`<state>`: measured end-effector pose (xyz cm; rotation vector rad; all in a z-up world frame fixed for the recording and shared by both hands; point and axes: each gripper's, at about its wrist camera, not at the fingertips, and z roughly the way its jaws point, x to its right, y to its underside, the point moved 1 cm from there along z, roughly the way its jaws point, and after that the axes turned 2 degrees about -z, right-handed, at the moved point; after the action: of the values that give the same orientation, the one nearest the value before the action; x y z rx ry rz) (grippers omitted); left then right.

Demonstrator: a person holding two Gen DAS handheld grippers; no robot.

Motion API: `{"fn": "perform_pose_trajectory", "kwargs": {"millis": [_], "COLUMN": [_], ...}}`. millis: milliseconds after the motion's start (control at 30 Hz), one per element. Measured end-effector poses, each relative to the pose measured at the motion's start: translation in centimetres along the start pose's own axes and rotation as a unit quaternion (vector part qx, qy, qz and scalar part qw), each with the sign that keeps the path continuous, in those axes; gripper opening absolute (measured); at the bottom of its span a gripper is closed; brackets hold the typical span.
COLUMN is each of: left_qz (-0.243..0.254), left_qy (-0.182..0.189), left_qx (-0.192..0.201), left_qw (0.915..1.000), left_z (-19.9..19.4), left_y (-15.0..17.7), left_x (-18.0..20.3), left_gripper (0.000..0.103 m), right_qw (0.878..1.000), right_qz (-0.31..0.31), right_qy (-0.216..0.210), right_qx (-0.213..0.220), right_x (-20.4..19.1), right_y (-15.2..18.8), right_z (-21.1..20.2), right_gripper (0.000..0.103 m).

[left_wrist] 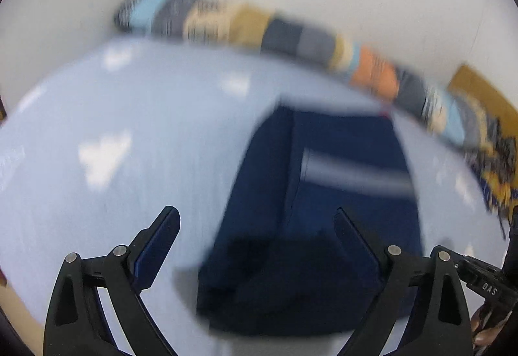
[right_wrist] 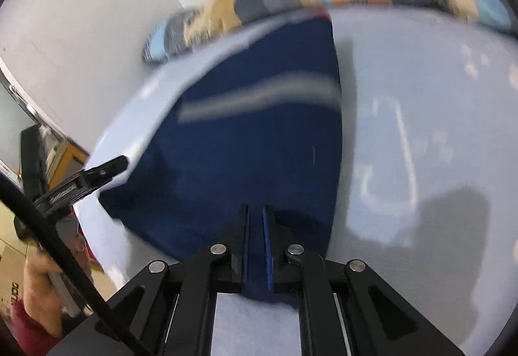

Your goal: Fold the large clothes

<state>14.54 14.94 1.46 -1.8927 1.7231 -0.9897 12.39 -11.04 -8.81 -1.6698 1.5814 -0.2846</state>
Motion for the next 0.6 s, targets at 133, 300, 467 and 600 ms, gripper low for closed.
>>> {"fn": "perform_pose_trajectory", "kwargs": {"millis": [133,300,467,600], "left_qz": [-0.011,0.014,-0.016,-0.015], "left_qy": [0.042,0.021,-0.031,-0.05], "left_qx": [0.016,-0.036,-0.102,-0.101], "left_qw": [0.9989,0.999,0.9941,0.9935], "left_z": [1.8,7.9,12.6,12.4], "left_y": [-2.0,-1.7,-0.2,0.1], "left_x": [1.0,2.0,-0.2,-0.4], "left_gripper": [0.096,0.096,0.098,0.101], "right_qw": [0.999,0.997,0.996,0.995], "right_qz": [-0.03,-0.045,-0.025,0.01], "right_qy": [0.024,0.051,0.088,0.08], "right_qx": [0.027,0.023,-0.022,-0.065], "right_x": [-0.6,-0.6,2.3,5.3], "right_y": [-6.6,-14.0,-17.6,-16.9], "right_z": [1.2,6.9,13.8,18.0], "right_gripper": [0.011,0.011,0.01,0.008]}}
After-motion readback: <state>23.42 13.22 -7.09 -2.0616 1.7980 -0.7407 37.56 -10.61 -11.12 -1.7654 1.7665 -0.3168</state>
